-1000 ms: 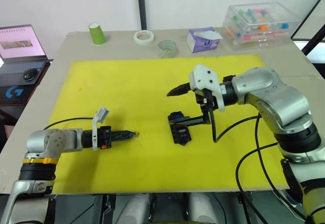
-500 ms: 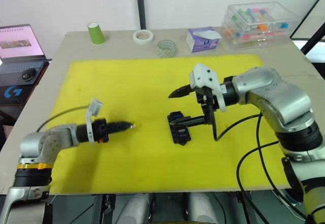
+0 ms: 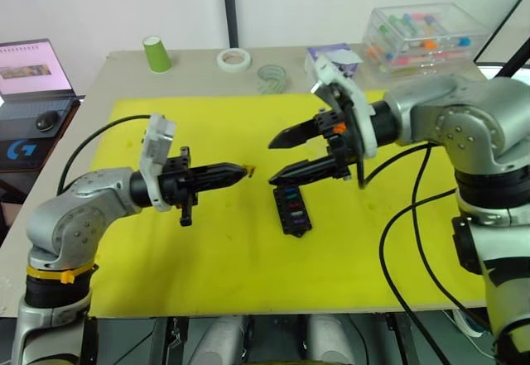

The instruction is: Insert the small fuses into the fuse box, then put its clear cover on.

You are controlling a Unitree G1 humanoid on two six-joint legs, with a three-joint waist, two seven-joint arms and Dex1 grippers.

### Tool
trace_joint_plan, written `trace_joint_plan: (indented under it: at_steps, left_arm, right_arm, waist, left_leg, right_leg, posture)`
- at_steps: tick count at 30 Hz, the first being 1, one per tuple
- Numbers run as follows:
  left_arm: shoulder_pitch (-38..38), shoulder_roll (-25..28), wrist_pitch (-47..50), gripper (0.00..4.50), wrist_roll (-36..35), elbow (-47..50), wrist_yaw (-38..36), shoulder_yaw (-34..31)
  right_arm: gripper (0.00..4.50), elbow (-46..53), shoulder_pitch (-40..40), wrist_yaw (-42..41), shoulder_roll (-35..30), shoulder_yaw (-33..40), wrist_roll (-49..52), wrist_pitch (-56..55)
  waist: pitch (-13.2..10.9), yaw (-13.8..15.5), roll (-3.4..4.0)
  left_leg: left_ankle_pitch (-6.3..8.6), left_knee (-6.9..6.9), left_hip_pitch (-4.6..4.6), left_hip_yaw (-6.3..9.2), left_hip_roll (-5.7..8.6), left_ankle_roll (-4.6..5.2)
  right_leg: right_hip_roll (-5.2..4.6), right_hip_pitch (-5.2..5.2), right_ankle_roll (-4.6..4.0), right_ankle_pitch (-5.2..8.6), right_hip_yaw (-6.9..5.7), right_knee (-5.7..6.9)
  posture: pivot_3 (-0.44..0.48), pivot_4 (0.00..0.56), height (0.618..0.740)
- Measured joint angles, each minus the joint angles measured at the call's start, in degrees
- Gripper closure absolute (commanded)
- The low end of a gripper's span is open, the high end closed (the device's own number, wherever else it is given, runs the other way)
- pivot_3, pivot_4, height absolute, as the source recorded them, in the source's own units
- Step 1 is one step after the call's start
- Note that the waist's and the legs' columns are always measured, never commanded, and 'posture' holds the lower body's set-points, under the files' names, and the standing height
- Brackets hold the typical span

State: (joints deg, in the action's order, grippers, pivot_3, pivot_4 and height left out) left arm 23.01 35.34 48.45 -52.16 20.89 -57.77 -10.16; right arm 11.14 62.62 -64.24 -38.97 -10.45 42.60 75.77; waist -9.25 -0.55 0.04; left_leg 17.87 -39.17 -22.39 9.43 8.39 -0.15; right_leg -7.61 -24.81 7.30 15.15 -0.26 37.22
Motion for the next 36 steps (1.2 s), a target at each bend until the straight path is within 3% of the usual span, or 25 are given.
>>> trace_joint_plan:
  at_steps: [7, 10, 15, 19, 22, 24, 36]
  left_arm:
    - [2.04, -0.81, -0.65, 4.50, -0.89, 1.07, 1.25, 1.34]
    - [2.07, -1.14, -0.65, 4.50, -1.01, 1.18, 1.69, 1.82]
    - [2.06, -1.13, -0.72, 4.50, -1.01, 1.22, 1.66, 2.13]
    - [2.06, -1.12, -1.35, 4.50, -1.01, 1.22, 1.66, 2.28]
    - [2.06, -1.12, -1.68, 4.50, -0.98, 1.21, 1.75, 2.33]
    - [2.06, -1.11, -1.76, 4.50, -0.96, 1.21, 1.76, 2.36]
    - [2.02, -0.45, -2.55, 4.50, -0.91, 1.24, 1.74, 2.43]
  right_arm:
    - [0.57, -1.23, 0.95, 2.94, 2.00, 0.16, 1.88, 3.08]
    - [1.11, -1.24, 0.95, 3.53, 2.47, 0.17, 2.78, 3.39]
    - [2.79, -1.24, 0.96, 4.04, 2.46, 0.18, 3.47, 3.40]
    - [2.79, -1.24, 0.98, 4.34, 2.40, 0.18, 3.76, 3.45]
    - [3.33, -1.24, 0.98, 4.34, 2.36, 0.18, 3.78, 3.44]
    - [3.97, -1.25, 0.98, 4.33, 2.36, 0.17, 3.78, 3.40]
    - [3.97, -1.36, 1.00, 4.19, 1.80, 0.10, 3.71, 2.66]
  waist:
    - [0.00, -0.11, 0.00]
    - [0.00, -0.13, 0.00]
    - [0.00, -0.12, 0.00]
    - [0.00, -0.11, 0.00]
    - [0.00, -0.11, 0.00]
    - [0.00, -0.12, 0.00]
    - [0.00, -0.11, 0.00]
  left_leg:
    - [0.00, 0.01, 0.00, 0.00, 0.00, 0.00]
    - [0.00, 0.01, 0.00, 0.00, 0.00, 0.00]
    - [0.00, 0.01, 0.00, 0.00, 0.00, 0.00]
    - [0.00, 0.01, 0.00, 0.00, 0.00, 0.00]
    - [0.00, 0.01, 0.00, 0.00, 0.00, 0.00]
    - [0.00, 0.01, 0.00, 0.00, 0.00, 0.00]
    - [0.00, 0.01, 0.00, 0.00, 0.00, 0.00]
  right_leg:
    - [0.01, -0.02, 0.00, 0.00, 0.00, 0.01]
    - [0.01, -0.02, 0.00, 0.00, 0.00, 0.01]
    - [0.01, -0.02, 0.00, 0.00, 0.00, 0.01]
    - [0.01, -0.02, 0.00, 0.00, 0.00, 0.01]
    - [0.01, -0.03, 0.00, 0.00, 0.00, 0.01]
    - [0.01, -0.02, 0.00, 0.00, 0.00, 0.01]
    - [0.01, -0.03, 0.00, 0.00, 0.00, 0.01]
  posture:
    - [0.000, 0.150, 0.740]
    - [0.000, 0.150, 0.740]
    - [0.000, 0.150, 0.740]
    - [0.000, 0.150, 0.740]
    - [0.000, 0.150, 0.740]
    - [0.000, 0.150, 0.740]
    - [0.000, 0.150, 0.740]
